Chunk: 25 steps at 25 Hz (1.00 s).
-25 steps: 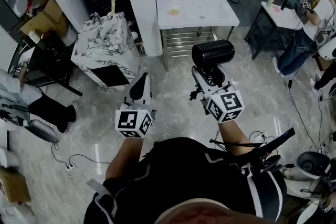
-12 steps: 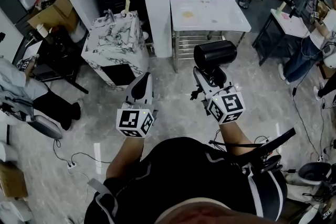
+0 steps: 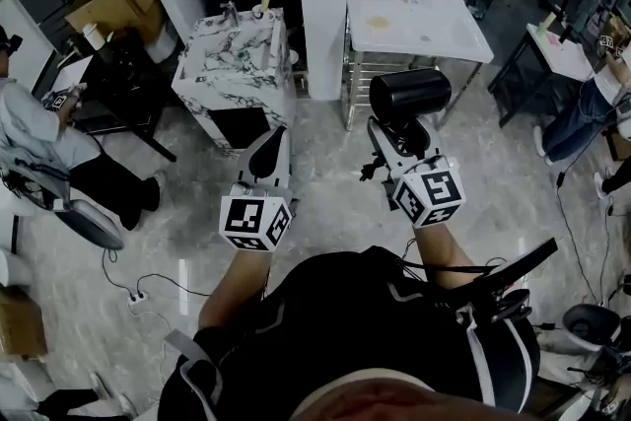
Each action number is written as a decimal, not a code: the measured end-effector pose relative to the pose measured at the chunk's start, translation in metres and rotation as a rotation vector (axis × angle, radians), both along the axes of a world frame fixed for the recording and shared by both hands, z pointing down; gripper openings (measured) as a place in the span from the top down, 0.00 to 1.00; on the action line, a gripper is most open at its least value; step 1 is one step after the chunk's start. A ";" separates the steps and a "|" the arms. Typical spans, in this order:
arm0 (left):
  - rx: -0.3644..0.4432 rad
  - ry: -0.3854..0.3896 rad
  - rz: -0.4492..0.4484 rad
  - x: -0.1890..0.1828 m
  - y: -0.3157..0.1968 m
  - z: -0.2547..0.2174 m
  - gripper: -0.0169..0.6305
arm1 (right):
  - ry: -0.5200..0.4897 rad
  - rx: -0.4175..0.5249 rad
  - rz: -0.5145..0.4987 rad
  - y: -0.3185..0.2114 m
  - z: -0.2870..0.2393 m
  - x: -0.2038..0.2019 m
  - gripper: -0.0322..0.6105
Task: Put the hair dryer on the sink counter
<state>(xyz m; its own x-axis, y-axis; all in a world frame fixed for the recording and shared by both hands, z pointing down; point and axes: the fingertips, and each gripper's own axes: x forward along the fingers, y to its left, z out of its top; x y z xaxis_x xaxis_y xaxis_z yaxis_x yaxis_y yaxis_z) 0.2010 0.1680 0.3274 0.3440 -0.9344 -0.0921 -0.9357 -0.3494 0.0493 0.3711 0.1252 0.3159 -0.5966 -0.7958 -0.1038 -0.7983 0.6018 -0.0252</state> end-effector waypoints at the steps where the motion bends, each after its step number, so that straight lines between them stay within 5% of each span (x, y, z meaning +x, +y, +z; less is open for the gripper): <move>1: 0.001 0.002 -0.004 -0.005 0.002 0.001 0.97 | 0.000 0.000 -0.005 0.001 0.000 -0.005 0.53; 13: -0.014 0.033 -0.088 -0.054 -0.004 0.007 0.97 | 0.037 -0.005 -0.097 -0.016 0.002 -0.063 0.53; 25: -0.032 0.035 -0.149 -0.103 -0.075 0.007 0.97 | 0.028 -0.001 -0.175 -0.095 0.003 -0.119 0.53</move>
